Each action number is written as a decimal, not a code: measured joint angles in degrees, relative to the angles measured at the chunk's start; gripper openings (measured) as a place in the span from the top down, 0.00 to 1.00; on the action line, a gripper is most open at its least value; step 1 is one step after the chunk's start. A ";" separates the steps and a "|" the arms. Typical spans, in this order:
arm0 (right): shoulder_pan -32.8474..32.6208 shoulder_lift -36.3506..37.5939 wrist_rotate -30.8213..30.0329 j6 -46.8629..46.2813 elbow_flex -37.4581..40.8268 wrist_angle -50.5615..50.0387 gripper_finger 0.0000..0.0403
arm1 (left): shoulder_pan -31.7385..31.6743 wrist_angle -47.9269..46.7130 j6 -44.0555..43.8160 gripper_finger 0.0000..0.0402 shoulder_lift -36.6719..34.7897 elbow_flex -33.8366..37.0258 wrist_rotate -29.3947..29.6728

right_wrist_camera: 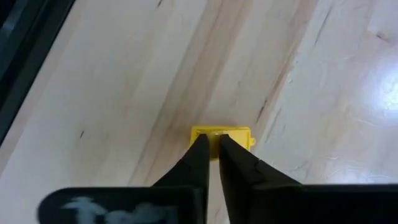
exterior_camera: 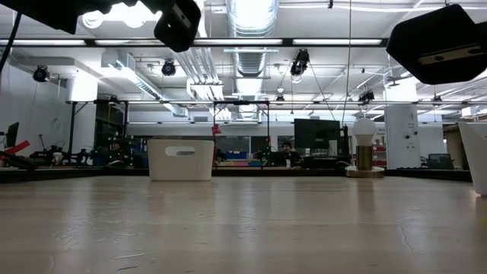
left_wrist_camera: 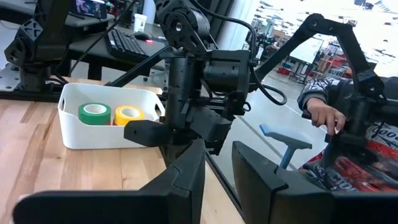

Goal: Pick and place Stapler, Stapler remover, tape
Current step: Put the yellow stapler into the black bin

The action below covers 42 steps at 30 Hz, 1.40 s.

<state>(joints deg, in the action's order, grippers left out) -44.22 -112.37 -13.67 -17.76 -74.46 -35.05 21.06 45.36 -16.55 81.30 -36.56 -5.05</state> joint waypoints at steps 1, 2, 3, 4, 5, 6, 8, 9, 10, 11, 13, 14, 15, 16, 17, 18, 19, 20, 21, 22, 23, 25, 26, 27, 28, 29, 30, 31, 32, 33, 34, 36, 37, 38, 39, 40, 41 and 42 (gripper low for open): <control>0.11 0.06 -0.17 0.01 -0.01 -0.04 0.95 | 0.00 0.00 -0.20 0.79 0.00 0.00 -0.01; 0.25 0.28 -0.22 0.17 -0.01 -0.20 0.96 | 0.00 0.01 -0.57 0.79 0.00 0.00 -0.01; 0.38 0.36 -0.24 0.17 -0.04 -0.30 0.97 | 0.00 0.00 -1.01 0.79 0.00 0.00 -0.01; 0.52 0.50 -0.22 0.17 -0.08 -0.43 0.97 | 0.00 0.00 -1.47 0.79 0.00 0.00 -0.01; 0.66 0.64 -0.27 0.23 -0.08 -0.65 0.97 | 0.00 -0.04 -2.08 0.79 0.02 0.00 -0.02; 0.74 0.82 -0.77 0.31 -0.08 -0.92 0.97 | 0.05 -0.27 -2.91 0.79 0.00 0.01 -0.18; 0.80 1.70 -2.38 1.01 -0.01 -1.99 0.98 | 0.17 -1.24 -3.06 0.79 0.02 0.02 -0.30; 0.85 2.26 -3.39 1.37 0.03 -2.28 0.98 | 0.17 -1.51 -2.60 0.79 0.04 0.09 -0.32; 0.97 3.01 -4.56 1.75 0.05 -2.60 0.98 | 0.20 -1.64 -1.90 0.79 0.04 0.09 -0.32; 1.10 3.86 -5.70 2.02 0.05 -2.86 0.98 | 0.26 -1.68 -1.30 0.79 0.07 0.09 -0.32; 1.90 6.21 -7.47 2.35 0.05 -3.58 0.98 | 0.33 -1.66 0.15 0.79 0.07 0.09 -0.04; 2.33 7.31 -8.61 2.39 0.05 -3.88 0.98 | 0.33 -1.76 1.39 0.79 0.07 0.09 0.47; 2.83 8.31 -9.52 2.59 0.05 -3.86 0.98 | 0.39 -1.81 2.92 0.79 0.07 0.09 1.17; 3.31 9.13 -10.29 2.82 0.05 -3.70 0.98 | 0.43 -1.80 4.85 0.79 0.07 0.09 1.28; 3.89 10.10 -10.88 2.99 0.05 -3.63 0.98 | 0.49 -1.77 7.03 0.79 0.07 0.09 1.51; 4.38 11.06 -11.70 2.91 0.05 -3.60 0.98 | 0.60 -1.75 9.28 0.79 0.07 0.09 2.32; 4.95 12.13 -12.73 2.58 0.05 -3.36 0.98 | 0.78 -1.79 11.21 0.79 0.07 0.09 3.42; 5.49 13.19 -13.05 2.35 0.05 -2.98 0.98 | 1.10 -1.80 12.80 0.79 0.07 0.09 4.83; 5.99 14.12 -13.37 1.92 0.02 -2.37 0.98 | 1.33 -1.83 14.65 0.79 0.08 0.09 5.88; 6.53 14.92 -13.35 1.47 0.02 -1.71 0.98 | 1.58 -1.73 16.72 0.79 0.27 0.07 6.95; 6.98 15.48 -13.38 1.18 0.03 -0.68 0.98 | 1.82 -1.90 18.15 0.79 0.49 0.04 8.22; 7.80 16.44 -13.30 1.28 0.03 1.62 0.98 | 2.03 -2.06 18.87 0.78 1.45 -0.40 10.35; 8.14 16.82 -13.30 1.68 0.03 2.85 0.98 | 2.03 -2.32 19.06 0.77 2.02 -0.74 11.14; 8.48 17.17 -13.33 2.34 0.03 4.28 0.98 | 2.01 -2.36 19.10 0.76 2.70 -1.16 11.89; 8.71 17.46 -13.29 2.85 0.01 5.33 0.98 | 1.98 -2.63 19.20 0.74 3.51 -1.74 12.42; 8.98 17.54 -13.35 3.19 0.01 6.16 0.98 | 1.92 -2.95 19.53 0.72 4.50 -2.37 12.73; 9.41 17.54 -13.29 3.22 0.01 7.04 0.98 | 1.92 -3.02 19.89 0.69 5.54 -2.99 12.93; 9.76 17.52 -13.24 3.27 0.01 7.54 0.98 | 1.95 -3.22 20.22 0.66 6.55 -3.53 13.29; 10.02 17.52 -13.16 3.26 0.01 7.57 0.98 | 1.95 -3.29 20.38 0.63 7.58 -4.22 14.20; 10.32 17.50 -13.16 3.28 0.02 7.54 0.98 | 1.98 -3.16 20.39 0.60 8.42 -4.97 15.12; 10.57 17.50 -13.19 3.36 0.01 7.54 0.98 | 1.99 -3.13 20.35 0.57 8.98 -5.47 15.40; 10.74 17.49 -13.33 3.41 0.01 7.61 0.98 | 1.99 -2.97 19.88 0.52 10.07 -6.53 15.74; 10.75 17.44 -13.38 3.41 0.01 7.68 0.98 | 1.98 -2.86 19.47 0.51 10.43 -6.97 15.71; 10.80 17.39 -13.37 3.43 0.03 8.00 0.98 | 1.95 -3.09 19.46 0.50 10.85 -7.16 15.71; 10.81 17.39 -13.34 3.42 0.01 8.41 0.98 | 1.95 -3.18 19.61 0.49 11.34 -7.53 15.86; 10.79 17.39 -13.36 3.44 0.01 8.96 0.98 | 1.95 -3.13 19.82 0.49 11.90 -7.94 15.86; 10.88 17.39 -13.36 3.67 0.01 9.51 0.98 | 1.95 -3.17 19.92 0.49 12.35 -8.18 15.83; 10.96 17.39 -13.36 4.15 0.01 10.29 0.98 | 1.95 -3.29 19.92 0.49 12.88 -8.51 15.83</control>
<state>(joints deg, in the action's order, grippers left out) -33.26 -94.98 -27.03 -13.61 -74.46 -24.76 23.00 42.08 3.36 94.17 -45.07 10.79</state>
